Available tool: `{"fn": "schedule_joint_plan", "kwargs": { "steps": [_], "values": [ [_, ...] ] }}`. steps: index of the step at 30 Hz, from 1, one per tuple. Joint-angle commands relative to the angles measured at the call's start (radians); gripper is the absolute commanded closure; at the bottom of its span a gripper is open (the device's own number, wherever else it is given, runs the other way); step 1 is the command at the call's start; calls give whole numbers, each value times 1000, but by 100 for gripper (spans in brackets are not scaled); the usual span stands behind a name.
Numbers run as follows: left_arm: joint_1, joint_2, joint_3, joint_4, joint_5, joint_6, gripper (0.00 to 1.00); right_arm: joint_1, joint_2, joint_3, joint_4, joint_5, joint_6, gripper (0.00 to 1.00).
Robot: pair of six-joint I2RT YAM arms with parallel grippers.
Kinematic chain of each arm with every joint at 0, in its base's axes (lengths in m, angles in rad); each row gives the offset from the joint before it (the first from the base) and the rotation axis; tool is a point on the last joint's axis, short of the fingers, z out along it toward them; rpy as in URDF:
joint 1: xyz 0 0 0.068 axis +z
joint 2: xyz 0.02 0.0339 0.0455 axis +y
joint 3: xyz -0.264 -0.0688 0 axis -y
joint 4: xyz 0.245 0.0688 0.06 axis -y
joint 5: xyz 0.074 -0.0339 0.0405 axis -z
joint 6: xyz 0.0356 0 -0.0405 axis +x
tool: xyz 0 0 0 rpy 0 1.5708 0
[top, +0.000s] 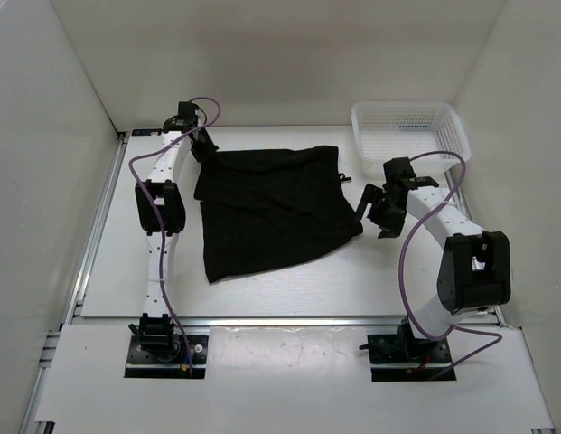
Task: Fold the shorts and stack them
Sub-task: Flatten the shorts out
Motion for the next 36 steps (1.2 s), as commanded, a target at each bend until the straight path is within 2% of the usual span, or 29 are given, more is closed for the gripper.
{"fn": "schedule_joint_plan", "kwargs": {
  "steps": [1,5,9,10,12,13,16,18,19,20,21,23,25,27,29,30,33,34,36],
  "values": [
    [0,-31,36,42,39,-21,90,1,17,-18,64,-135,23,13],
    [29,-59,60,98,71,-77,90,1,55,-27,125,-135,45,26],
    [40,1,152,163,114,-155,90,1,127,-13,147,-114,45,54],
    [40,15,165,178,123,-174,90,1,153,-1,156,-114,45,68],
    [40,47,176,241,146,-243,90,1,164,-1,156,-127,45,81],
    [40,58,176,263,159,-267,90,1,178,-1,156,-127,45,91],
    [49,111,212,342,180,-356,90,1,199,-1,156,-127,45,100],
    [49,131,225,378,191,-393,90,1,210,-1,156,-118,45,100],
    [49,131,225,390,191,-404,84,1,210,-1,156,-108,45,100],
    [49,131,225,401,191,-415,68,1,210,-1,156,-107,45,98],
    [60,131,225,401,191,-415,39,1,210,-1,156,-107,45,97],
    [71,99,193,401,180,-392,23,1,210,-10,156,-89,36,89],
    [100,27,142,401,165,-357,18,1,210,-10,156,-89,36,86],
    [118,-26,108,401,165,-335,11,1,210,-10,156,-77,26,71],
    [137,-128,24,401,165,-294,5,1,187,-19,156,-77,26,59],
    [149,-218,-19,401,165,-274,1,1,187,-19,147,-65,26,49],
    [158,-376,-247,392,131,-200,0,1,140,-19,147,-39,26,42],
    [158,-487,-307,372,116,-179,0,1,131,-19,136,-38,26,40],
    [158,-600,-502,346,67,-127,0,1,98,-31,136,-25,17,38]
  ]
}}
